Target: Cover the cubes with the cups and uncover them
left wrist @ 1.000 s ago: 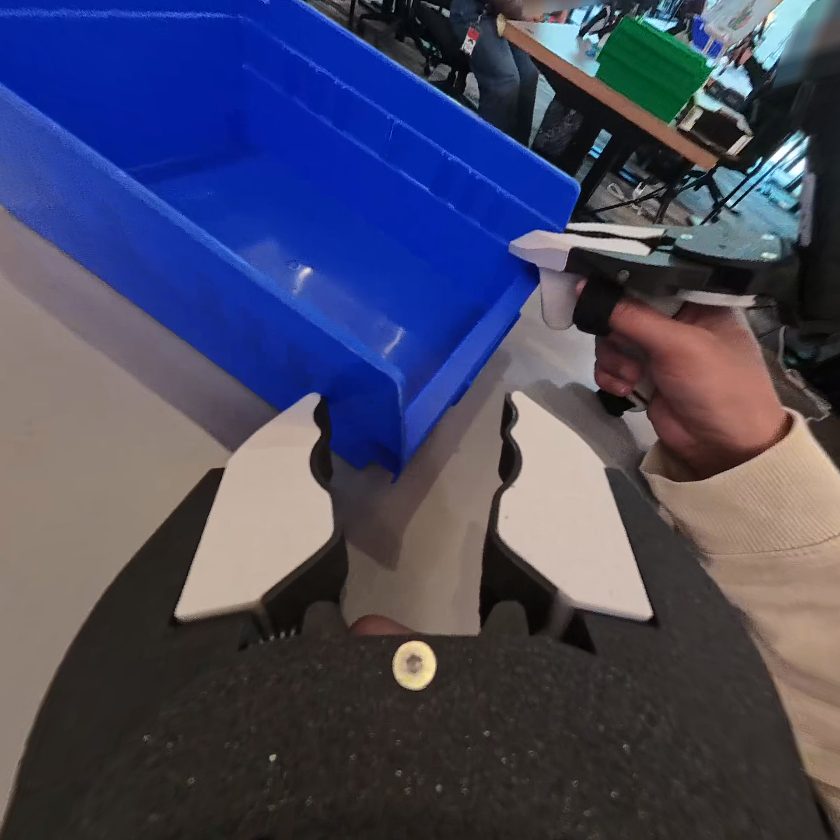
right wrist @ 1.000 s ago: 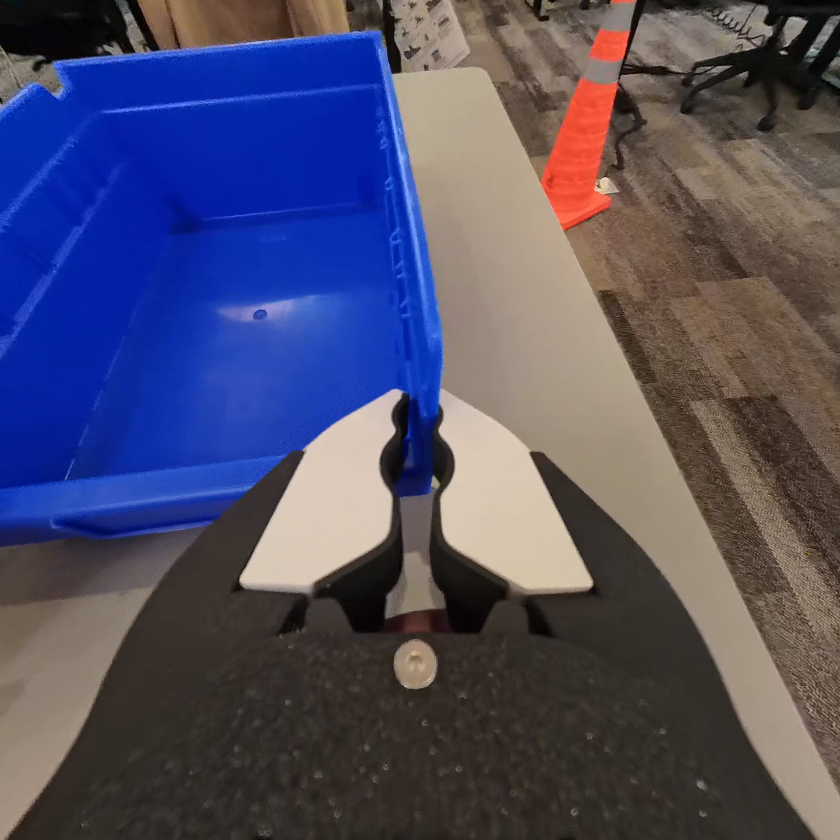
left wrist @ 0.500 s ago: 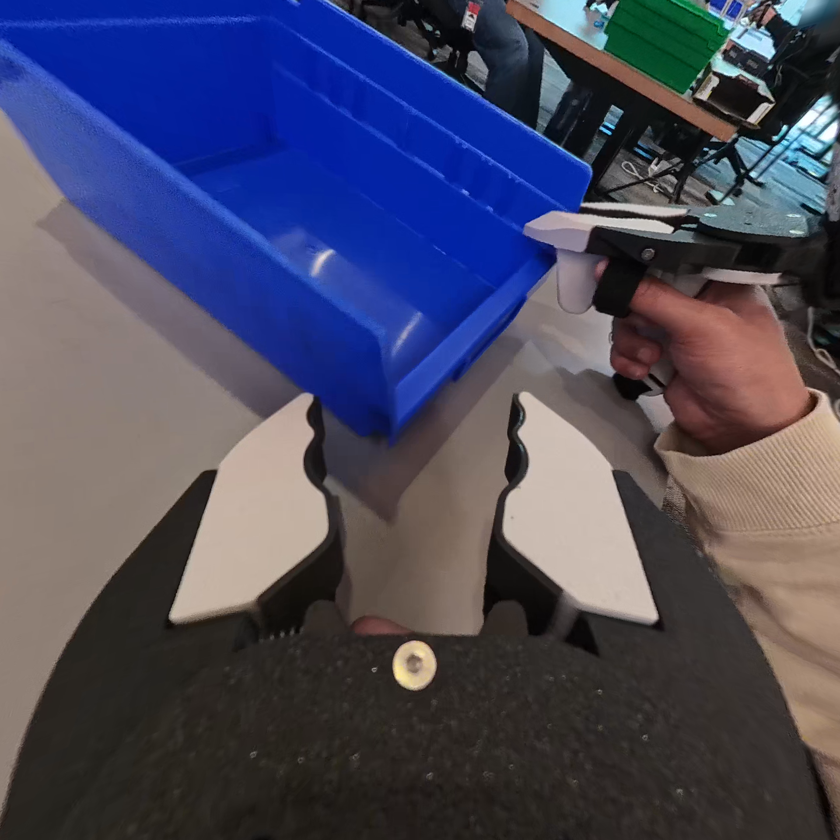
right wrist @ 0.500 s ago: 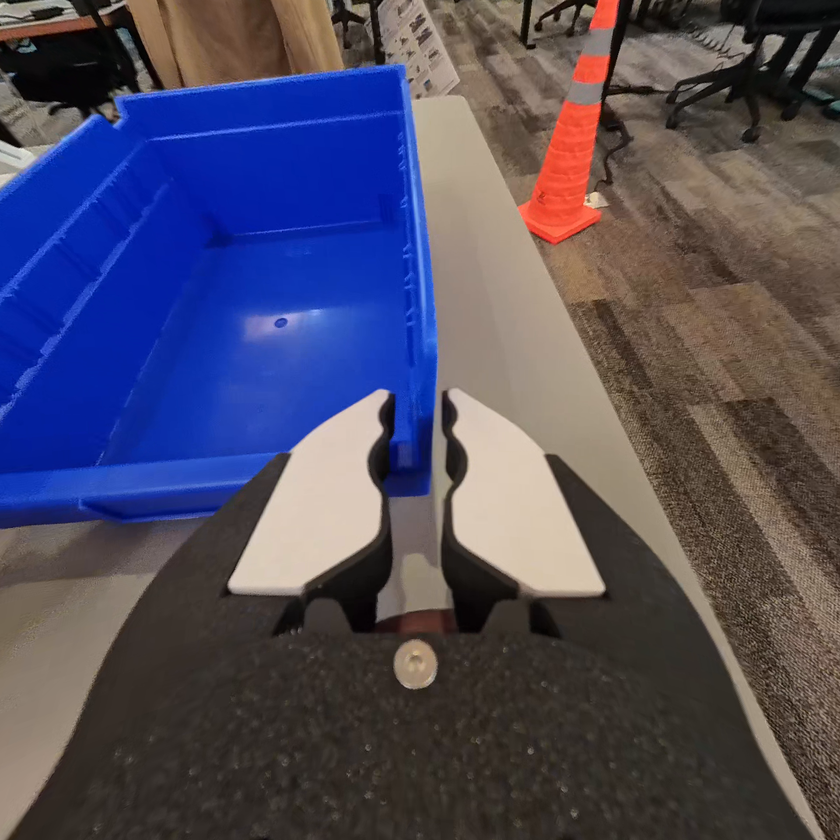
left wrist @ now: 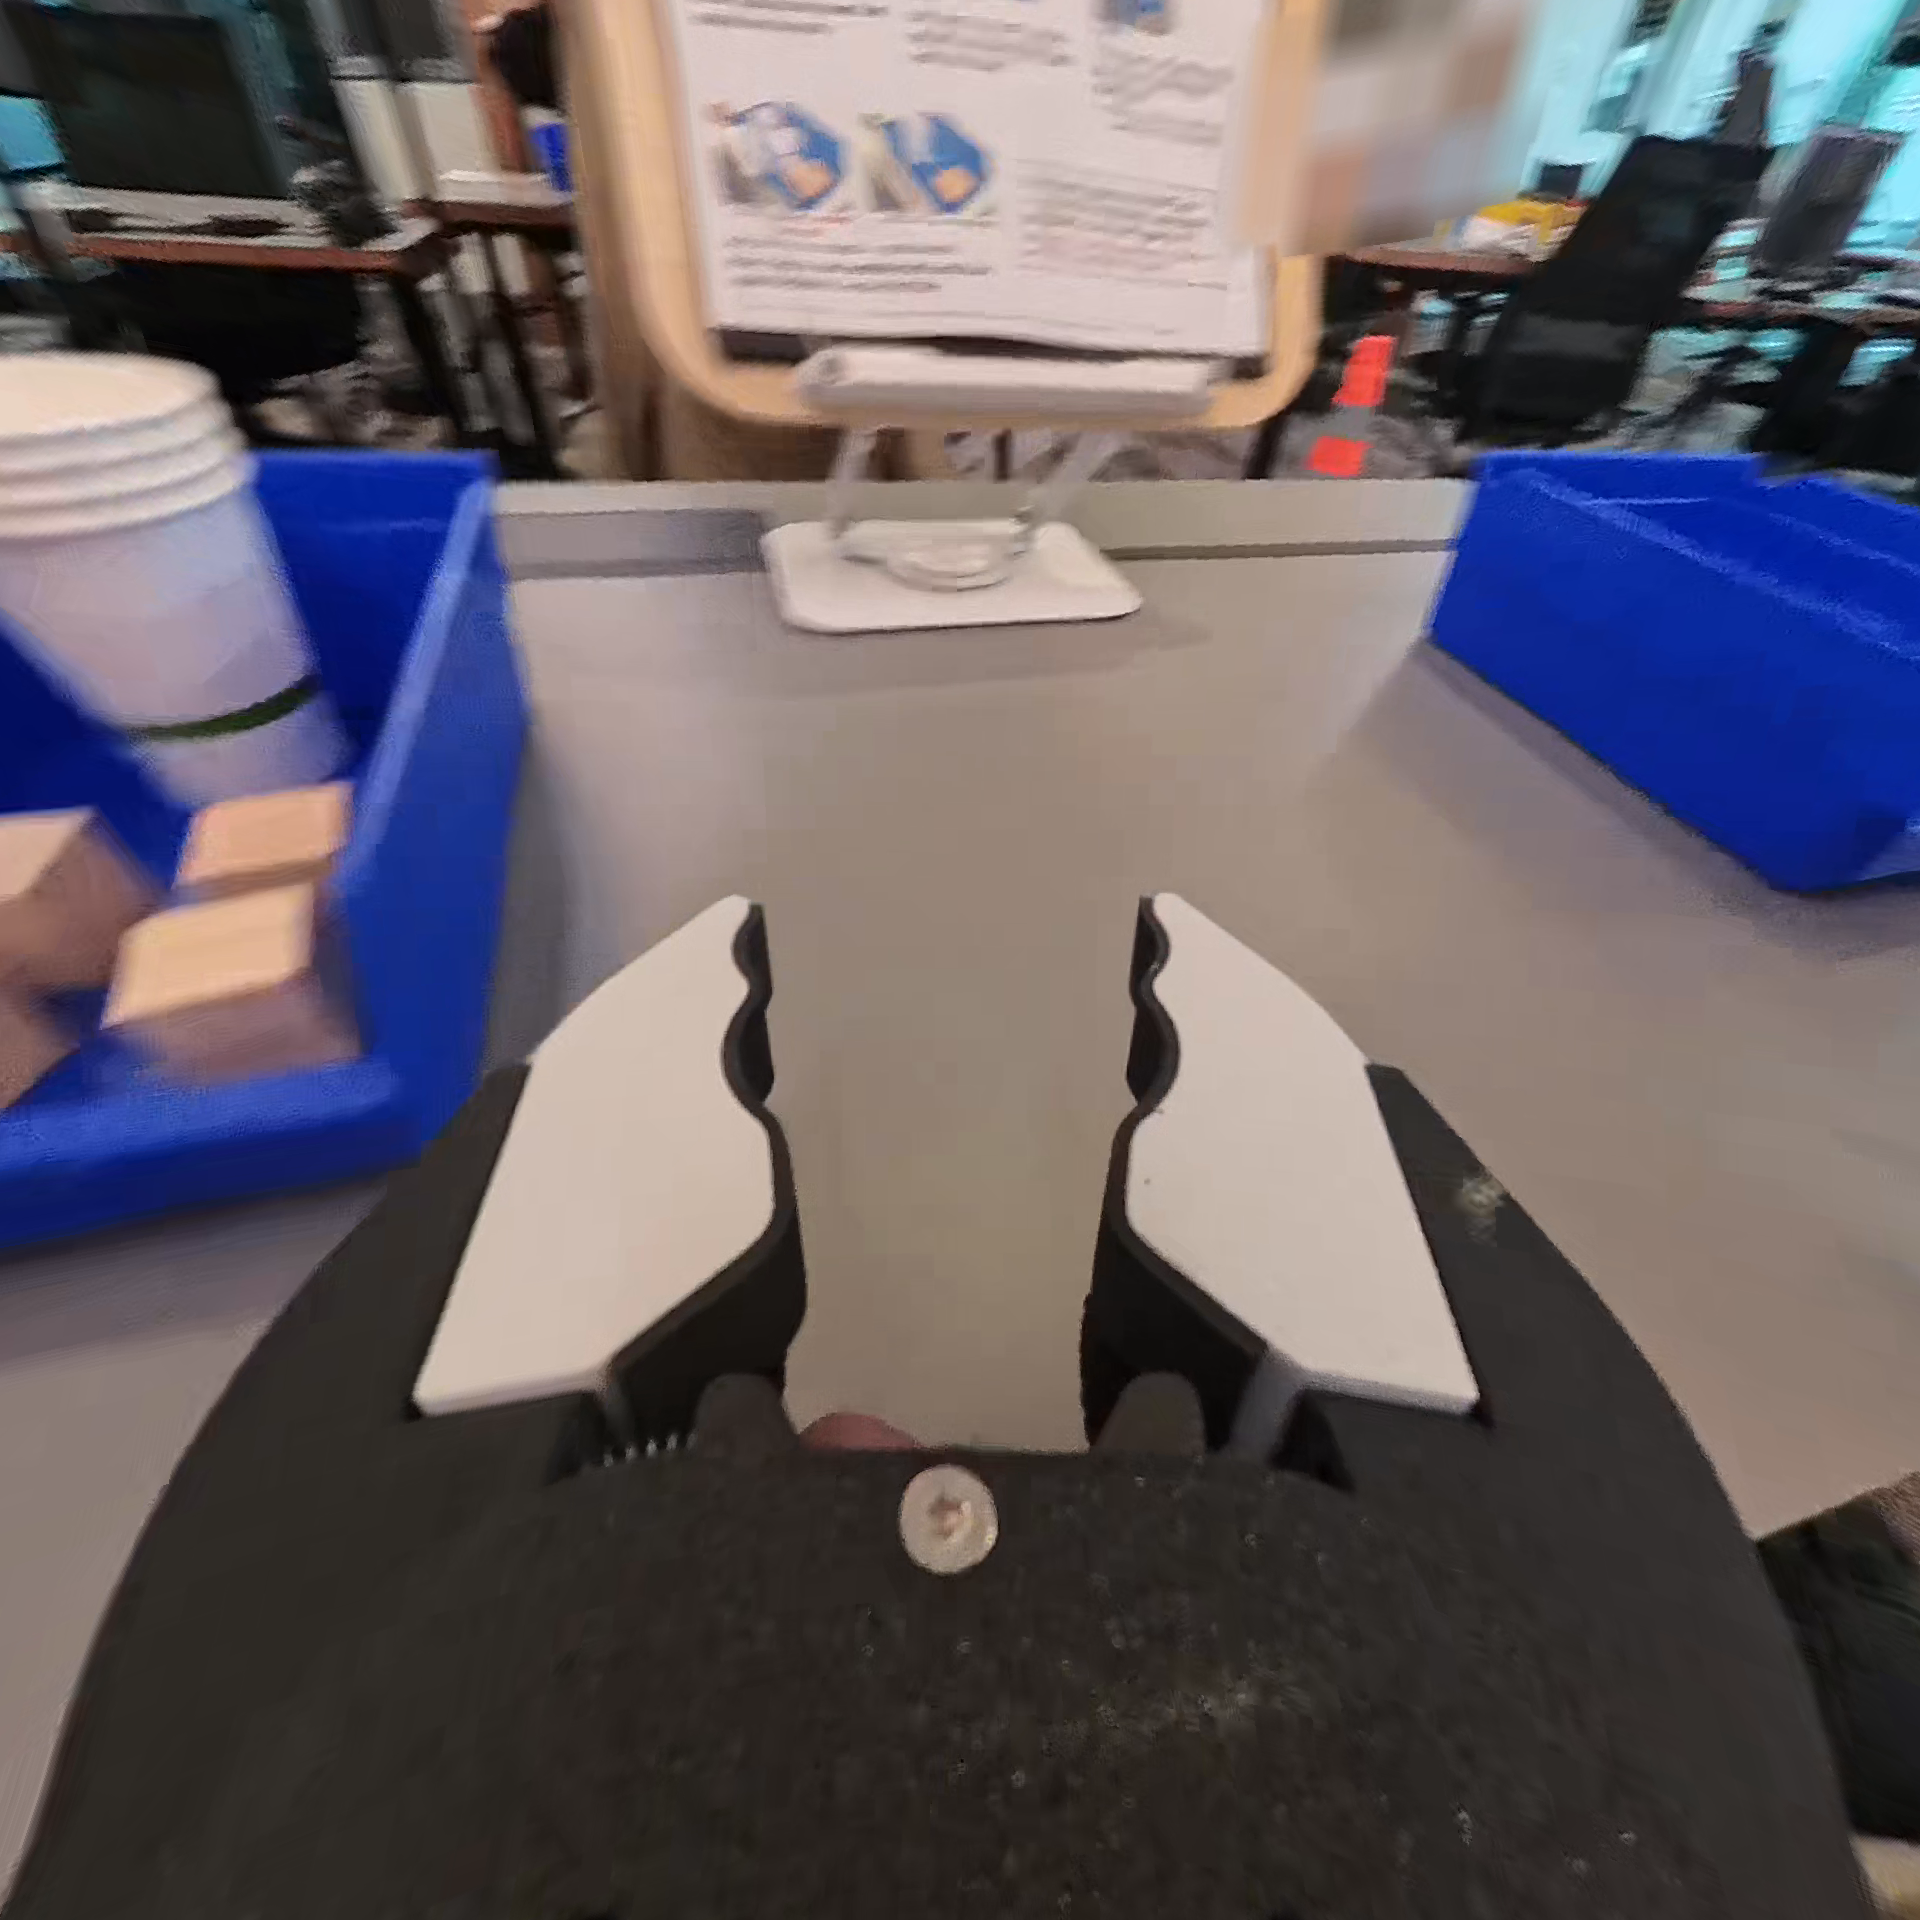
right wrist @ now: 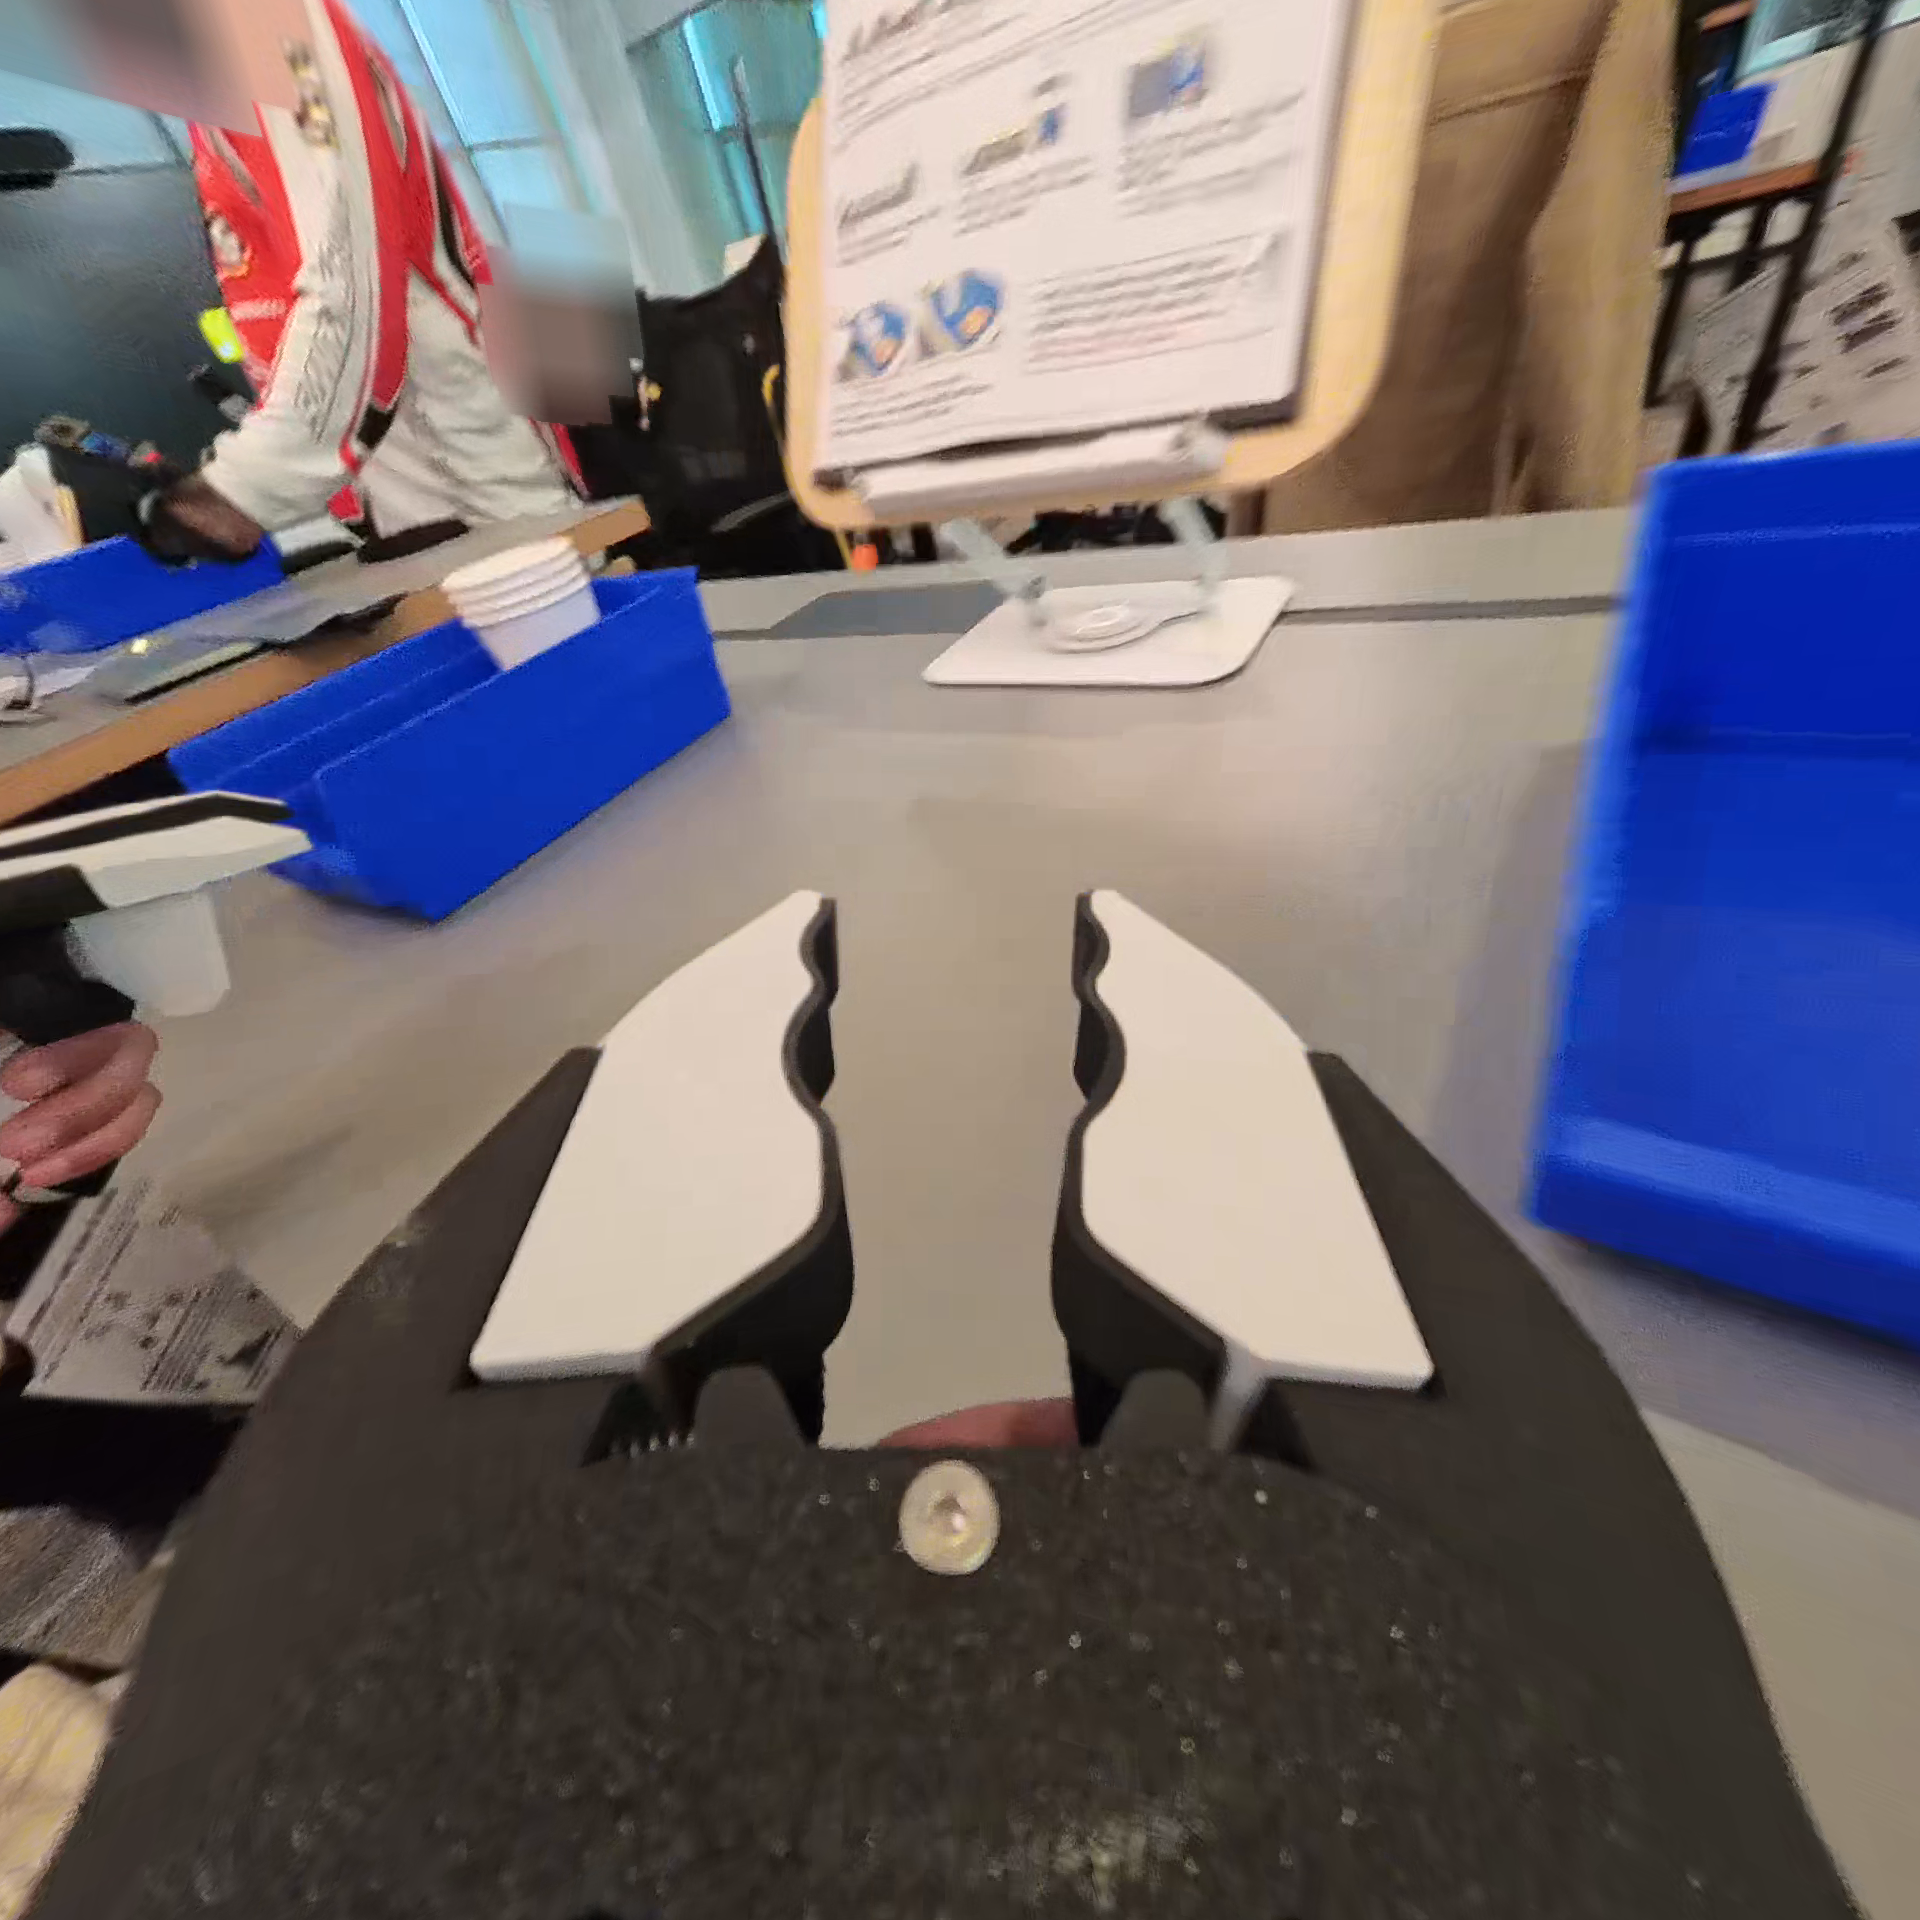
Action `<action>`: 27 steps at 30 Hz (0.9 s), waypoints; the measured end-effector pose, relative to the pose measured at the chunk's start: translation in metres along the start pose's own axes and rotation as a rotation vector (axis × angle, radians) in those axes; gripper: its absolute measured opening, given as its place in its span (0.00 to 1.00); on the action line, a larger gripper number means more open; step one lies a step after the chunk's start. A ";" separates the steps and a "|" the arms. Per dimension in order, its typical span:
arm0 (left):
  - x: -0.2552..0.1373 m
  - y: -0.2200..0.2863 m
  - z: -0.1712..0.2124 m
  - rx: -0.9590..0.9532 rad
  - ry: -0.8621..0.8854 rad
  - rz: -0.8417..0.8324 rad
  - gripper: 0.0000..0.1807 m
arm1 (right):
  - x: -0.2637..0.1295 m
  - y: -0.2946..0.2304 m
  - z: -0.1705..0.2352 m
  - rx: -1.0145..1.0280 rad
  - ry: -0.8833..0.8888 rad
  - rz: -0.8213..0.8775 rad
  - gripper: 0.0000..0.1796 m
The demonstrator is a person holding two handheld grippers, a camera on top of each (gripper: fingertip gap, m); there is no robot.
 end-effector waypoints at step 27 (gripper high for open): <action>-0.026 -0.043 0.036 -0.125 -0.135 -0.009 0.36 | 0.009 -0.013 0.045 -0.088 -0.113 0.092 0.26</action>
Point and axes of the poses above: each gripper's, where its closed fingertips meet, x out along the fingers, z out of its underside, y = z × x across the jaws, the point moved 6 cm from there along -x, back along the fingers, and after that the axes turned 3 degrees about z, right-handed, at the moved point
